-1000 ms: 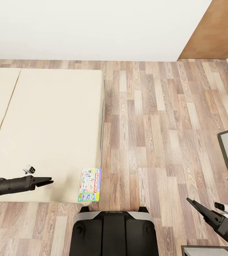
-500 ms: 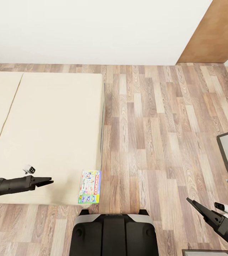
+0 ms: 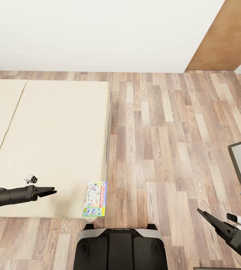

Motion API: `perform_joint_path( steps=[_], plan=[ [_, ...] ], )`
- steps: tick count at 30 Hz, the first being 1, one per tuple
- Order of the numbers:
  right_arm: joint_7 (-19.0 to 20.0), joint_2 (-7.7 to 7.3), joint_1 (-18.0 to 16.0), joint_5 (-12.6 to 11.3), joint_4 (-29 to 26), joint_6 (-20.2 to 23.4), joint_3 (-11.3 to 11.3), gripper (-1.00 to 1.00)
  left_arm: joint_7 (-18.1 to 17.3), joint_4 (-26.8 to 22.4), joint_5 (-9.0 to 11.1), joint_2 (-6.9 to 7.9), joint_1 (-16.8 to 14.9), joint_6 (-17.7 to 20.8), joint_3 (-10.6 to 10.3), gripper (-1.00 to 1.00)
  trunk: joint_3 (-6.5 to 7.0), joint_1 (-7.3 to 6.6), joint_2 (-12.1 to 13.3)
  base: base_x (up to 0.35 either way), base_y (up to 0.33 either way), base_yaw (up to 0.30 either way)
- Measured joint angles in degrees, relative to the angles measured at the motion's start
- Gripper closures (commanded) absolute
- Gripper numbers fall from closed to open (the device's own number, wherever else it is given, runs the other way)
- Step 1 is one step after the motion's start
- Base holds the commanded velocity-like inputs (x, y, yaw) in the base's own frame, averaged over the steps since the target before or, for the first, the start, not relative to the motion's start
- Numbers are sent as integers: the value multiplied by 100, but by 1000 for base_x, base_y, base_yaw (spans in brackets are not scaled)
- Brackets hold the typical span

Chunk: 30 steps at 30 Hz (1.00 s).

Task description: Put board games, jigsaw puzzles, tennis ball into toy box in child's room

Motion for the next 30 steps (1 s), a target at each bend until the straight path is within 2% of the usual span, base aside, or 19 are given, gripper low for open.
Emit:
perform_joint_path(
  steps=[30],
  plan=[
    [14, -6, 0, 0, -1, -7, -6, -100, 0, -11, 0, -50, 1, -37, -15, -100, 277, 0, 0, 0, 0, 0]
  ],
)
